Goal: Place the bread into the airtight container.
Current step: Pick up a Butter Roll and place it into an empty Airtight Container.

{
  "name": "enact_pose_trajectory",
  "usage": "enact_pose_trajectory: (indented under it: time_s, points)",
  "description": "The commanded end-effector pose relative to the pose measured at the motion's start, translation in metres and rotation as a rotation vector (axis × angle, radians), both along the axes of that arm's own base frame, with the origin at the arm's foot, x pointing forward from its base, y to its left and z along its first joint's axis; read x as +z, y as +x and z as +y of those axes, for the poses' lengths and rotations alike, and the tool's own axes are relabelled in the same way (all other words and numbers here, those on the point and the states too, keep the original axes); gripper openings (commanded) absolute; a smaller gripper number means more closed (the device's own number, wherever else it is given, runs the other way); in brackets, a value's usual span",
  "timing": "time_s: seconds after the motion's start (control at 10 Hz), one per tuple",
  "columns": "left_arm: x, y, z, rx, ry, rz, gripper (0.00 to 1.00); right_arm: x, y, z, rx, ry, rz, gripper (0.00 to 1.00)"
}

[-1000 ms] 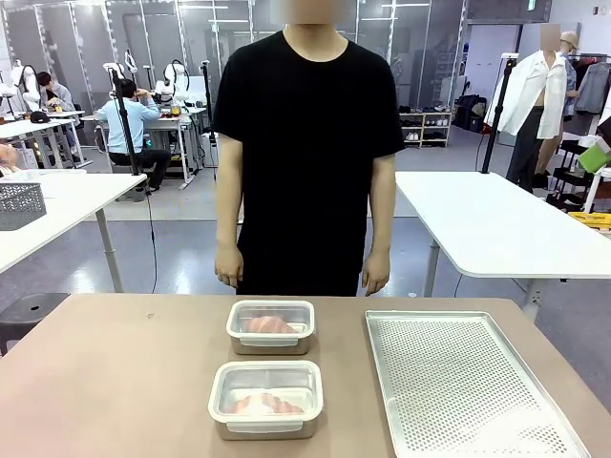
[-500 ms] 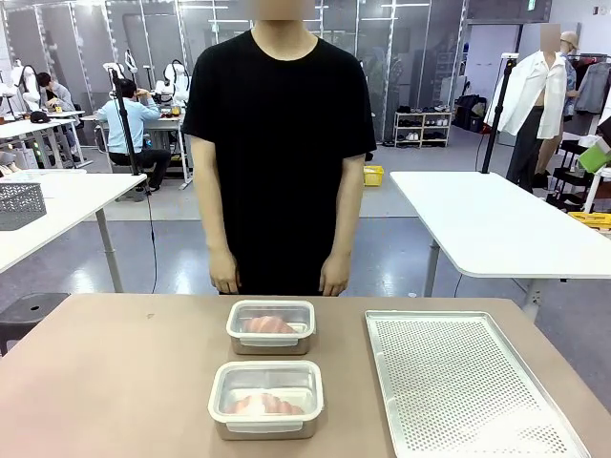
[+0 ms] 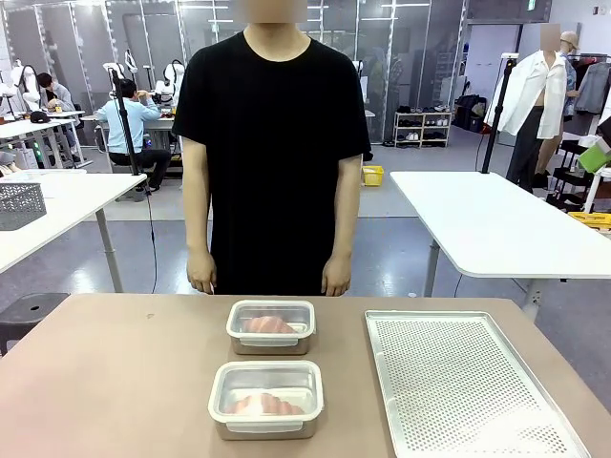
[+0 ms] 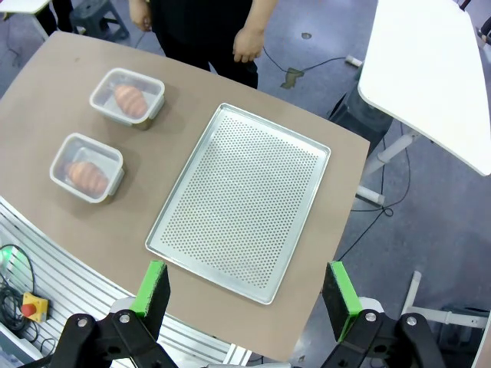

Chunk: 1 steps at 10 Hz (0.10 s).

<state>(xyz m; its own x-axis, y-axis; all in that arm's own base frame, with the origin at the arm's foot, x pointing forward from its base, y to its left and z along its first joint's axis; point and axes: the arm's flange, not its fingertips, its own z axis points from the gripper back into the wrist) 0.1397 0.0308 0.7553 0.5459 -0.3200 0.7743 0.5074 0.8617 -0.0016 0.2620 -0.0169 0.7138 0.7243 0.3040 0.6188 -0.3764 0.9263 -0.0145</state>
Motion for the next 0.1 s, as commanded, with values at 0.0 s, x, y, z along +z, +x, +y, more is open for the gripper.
enact_pose_trajectory:
  time_s: [0.0]
  points:
    - [0.0029,-0.0022,-0.0012,-0.004,0.003,-0.005,1.0,0.0019,-0.0002,0.0001,0.005,-0.009,0.001,1.0]
